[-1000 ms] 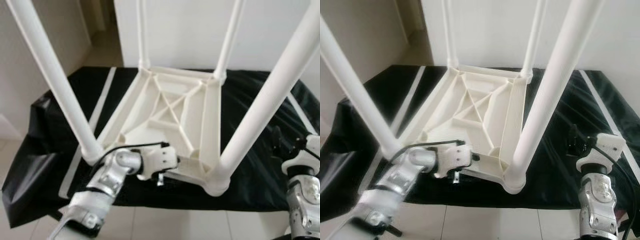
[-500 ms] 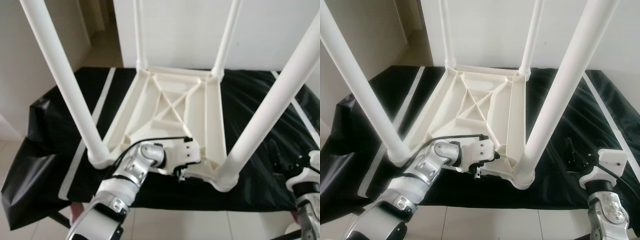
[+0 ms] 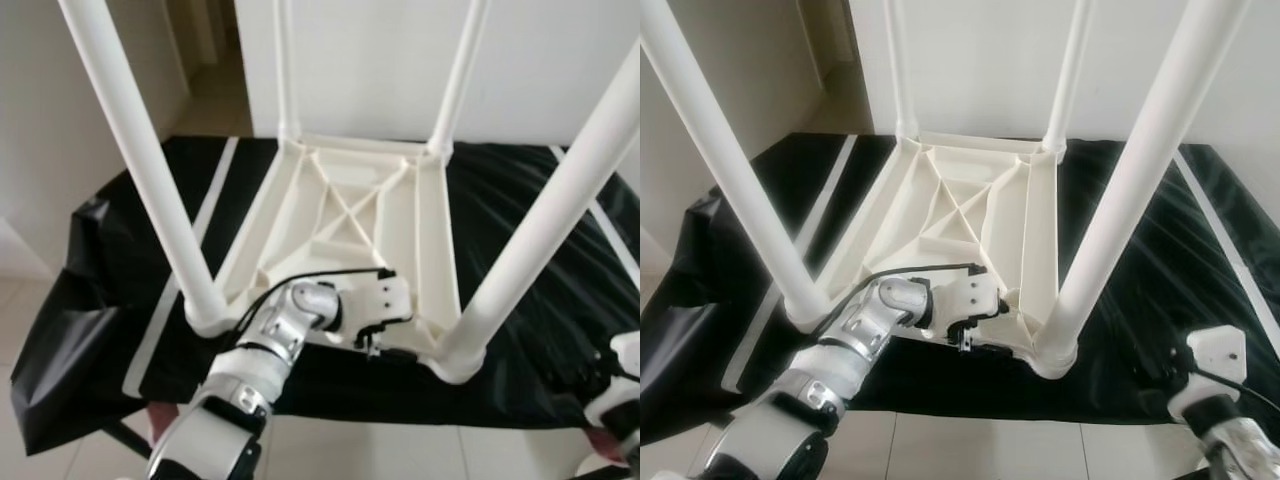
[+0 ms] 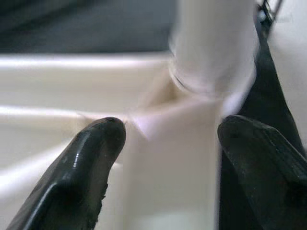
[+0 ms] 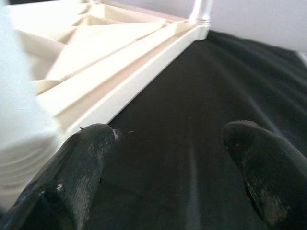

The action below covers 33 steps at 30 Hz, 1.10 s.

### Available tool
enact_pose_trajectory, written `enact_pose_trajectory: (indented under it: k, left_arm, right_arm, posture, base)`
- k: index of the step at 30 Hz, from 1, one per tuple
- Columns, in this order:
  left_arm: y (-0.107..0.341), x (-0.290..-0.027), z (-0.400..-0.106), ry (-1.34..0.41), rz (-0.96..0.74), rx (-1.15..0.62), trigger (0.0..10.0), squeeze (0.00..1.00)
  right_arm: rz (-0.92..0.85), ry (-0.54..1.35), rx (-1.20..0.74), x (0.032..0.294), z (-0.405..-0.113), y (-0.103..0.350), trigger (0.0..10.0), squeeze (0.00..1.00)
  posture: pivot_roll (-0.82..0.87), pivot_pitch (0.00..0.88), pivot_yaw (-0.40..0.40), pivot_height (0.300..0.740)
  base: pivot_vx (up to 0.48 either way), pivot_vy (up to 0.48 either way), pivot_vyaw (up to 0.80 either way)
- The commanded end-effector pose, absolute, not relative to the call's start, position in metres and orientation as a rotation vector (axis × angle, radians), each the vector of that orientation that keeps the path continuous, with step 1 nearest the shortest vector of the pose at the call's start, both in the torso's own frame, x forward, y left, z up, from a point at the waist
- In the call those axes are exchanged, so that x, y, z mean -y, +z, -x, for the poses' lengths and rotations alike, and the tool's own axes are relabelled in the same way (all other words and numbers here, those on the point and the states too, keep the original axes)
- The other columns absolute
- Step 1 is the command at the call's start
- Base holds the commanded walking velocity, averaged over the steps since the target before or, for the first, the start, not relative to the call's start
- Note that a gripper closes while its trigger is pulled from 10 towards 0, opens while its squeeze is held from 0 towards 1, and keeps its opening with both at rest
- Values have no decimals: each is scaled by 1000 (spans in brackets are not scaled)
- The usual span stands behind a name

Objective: Building children table

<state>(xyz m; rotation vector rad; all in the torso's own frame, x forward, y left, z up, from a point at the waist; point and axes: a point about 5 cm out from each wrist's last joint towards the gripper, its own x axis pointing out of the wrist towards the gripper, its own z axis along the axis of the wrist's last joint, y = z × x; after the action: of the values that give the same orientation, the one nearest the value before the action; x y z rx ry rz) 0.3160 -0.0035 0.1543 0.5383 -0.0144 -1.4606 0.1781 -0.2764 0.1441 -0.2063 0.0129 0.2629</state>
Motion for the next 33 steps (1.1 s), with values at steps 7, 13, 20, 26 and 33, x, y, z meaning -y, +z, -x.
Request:
enact_pose_trajectory:
  k: [7, 13, 20, 26, 33]
  left_arm:
    - [166, -36, -330, -1209, -473, 124, 10000, 0]
    - [164, -47, -341, -1110, -501, 98, 10000, 0]
    - [164, -68, -361, -903, -586, 56, 10000, 0]
    - [143, -85, -363, -860, -782, -34, 10000, 0]
    - [127, -98, -373, -715, -834, -178, 10000, 0]
  right_arm:
    - [170, 599, -145, 250, -163, 148, 10000, 0]
    - [163, 675, -152, 241, -169, 150, 10000, 0]
    - [231, 643, -100, 233, -196, 149, 10000, 0]
    - [232, 623, -84, 224, -207, 144, 10000, 0]
    - [203, 619, -80, 218, -209, 141, 10000, 0]
  posture:
    - [-89, 0, 45, 740]
    - [-79, 0, 36, 740]
    - [-53, 0, 17, 740]
    - [-46, 0, 17, 740]
    - [-50, 0, 21, 740]
  base:
    - [0, 0, 0]
    - [0, 0, 0]
    - [0, 0, 0]
    - [0, 0, 0]
    - [0, 0, 0]
